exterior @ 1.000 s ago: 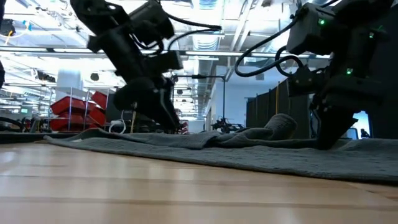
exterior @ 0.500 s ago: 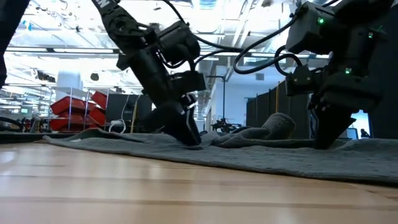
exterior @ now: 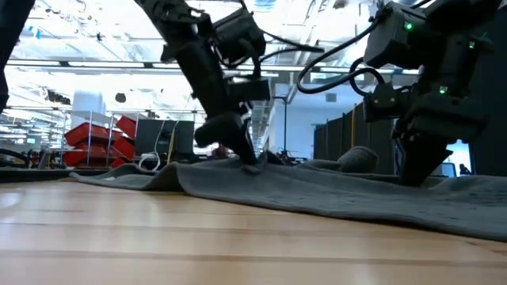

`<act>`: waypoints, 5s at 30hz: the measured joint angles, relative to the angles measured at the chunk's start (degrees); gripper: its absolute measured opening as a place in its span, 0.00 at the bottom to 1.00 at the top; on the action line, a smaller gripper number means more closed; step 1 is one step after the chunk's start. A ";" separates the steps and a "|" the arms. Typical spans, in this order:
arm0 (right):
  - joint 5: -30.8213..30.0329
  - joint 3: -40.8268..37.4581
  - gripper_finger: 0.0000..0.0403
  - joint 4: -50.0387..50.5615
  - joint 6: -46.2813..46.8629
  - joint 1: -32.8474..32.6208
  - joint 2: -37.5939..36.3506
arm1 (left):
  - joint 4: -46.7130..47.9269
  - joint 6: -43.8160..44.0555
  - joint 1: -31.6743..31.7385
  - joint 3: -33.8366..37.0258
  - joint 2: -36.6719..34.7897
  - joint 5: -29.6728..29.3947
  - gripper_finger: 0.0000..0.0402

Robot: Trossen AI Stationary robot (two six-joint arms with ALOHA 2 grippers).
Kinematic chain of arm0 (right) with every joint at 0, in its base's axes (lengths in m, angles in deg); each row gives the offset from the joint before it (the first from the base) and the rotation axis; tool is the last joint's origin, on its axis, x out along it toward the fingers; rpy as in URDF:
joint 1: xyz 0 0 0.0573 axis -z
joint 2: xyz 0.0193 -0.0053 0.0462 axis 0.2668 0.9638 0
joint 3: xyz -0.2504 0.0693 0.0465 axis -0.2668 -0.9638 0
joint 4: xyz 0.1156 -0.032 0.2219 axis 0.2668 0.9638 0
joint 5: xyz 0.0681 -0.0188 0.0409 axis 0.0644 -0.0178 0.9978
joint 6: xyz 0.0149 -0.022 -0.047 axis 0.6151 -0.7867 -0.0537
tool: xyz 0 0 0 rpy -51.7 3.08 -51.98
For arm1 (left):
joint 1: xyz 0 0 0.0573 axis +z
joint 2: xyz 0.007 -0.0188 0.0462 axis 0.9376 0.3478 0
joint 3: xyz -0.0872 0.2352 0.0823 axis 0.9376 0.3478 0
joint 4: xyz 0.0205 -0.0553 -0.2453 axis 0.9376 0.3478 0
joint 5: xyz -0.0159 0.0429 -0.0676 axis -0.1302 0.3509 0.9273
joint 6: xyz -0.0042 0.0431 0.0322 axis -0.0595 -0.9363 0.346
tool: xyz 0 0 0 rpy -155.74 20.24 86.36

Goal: Roll towel
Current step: Fold the gray towel

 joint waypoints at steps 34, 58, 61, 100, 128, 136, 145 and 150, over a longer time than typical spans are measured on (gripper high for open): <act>-0.02 0.06 0.00 -0.92 0.39 -2.29 -0.02 | 9.59 7.25 3.97 2.03 -5.48 6.05 0.18; -0.02 -0.01 0.00 -1.49 0.57 -2.33 -0.04 | 8.06 4.39 5.52 1.74 0.02 4.06 0.05; -0.04 -0.24 0.00 -1.68 0.57 -2.32 -0.05 | 8.59 4.46 5.63 1.65 -0.32 3.69 0.01; -0.42 -1.69 0.00 -4.67 0.39 -3.10 -0.04 | 20.20 0.91 10.79 2.99 -2.03 4.59 0.13; 0.20 -1.76 0.00 -6.52 0.15 -3.40 0.02 | -1.60 23.07 6.75 0.63 2.09 9.03 0.40; 0.17 -1.76 0.00 -6.63 0.09 -3.40 0.02 | -2.12 26.37 6.97 0.63 4.53 7.18 0.55; 0.11 -1.76 0.00 -6.63 -0.04 -3.38 0.02 | 0.23 23.04 7.01 0.53 4.44 3.71 0.14; 0.09 -1.74 0.00 -6.64 -0.03 -3.38 0.00 | 8.52 21.95 7.10 -3.21 4.44 2.38 0.03</act>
